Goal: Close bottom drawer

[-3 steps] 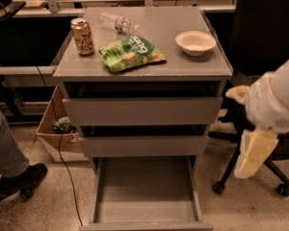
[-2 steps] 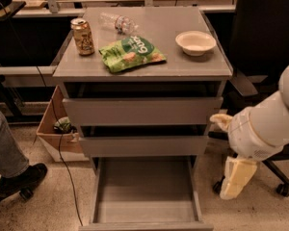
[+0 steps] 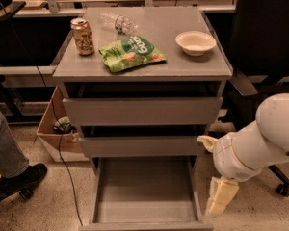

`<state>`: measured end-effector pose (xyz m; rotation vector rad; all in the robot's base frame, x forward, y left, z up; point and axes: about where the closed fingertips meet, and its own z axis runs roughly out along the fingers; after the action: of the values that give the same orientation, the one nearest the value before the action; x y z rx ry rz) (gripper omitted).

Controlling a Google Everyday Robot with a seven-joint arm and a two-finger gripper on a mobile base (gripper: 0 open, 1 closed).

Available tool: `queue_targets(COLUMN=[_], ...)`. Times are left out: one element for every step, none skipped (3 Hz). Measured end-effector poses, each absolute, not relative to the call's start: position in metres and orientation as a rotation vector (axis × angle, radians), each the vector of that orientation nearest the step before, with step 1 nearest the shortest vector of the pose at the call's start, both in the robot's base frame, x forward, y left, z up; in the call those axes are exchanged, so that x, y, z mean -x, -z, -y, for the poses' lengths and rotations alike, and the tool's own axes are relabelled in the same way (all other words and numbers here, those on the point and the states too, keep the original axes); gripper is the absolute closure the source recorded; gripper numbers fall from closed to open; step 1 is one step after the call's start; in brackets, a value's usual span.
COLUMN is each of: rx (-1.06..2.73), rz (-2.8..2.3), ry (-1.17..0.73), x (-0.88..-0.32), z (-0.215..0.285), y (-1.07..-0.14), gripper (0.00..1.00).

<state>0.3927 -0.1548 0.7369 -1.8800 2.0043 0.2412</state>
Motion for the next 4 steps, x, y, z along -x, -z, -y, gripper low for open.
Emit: queue_targets(rx=[1.861, 1.884, 1.896, 1.919], rz=[-1.967, -1.911, -1.883, -1.862], ry=[-0.253, -0.250, -0.235, -0.234], x=[-0.391, -0.390, -0.397, -0.403], z=[0.147, 0.131, 0.122, 0.115], y=[-0.708, -0.653, -0.593, -0.533], gripper=[0.00, 0.00, 0.00, 0.18])
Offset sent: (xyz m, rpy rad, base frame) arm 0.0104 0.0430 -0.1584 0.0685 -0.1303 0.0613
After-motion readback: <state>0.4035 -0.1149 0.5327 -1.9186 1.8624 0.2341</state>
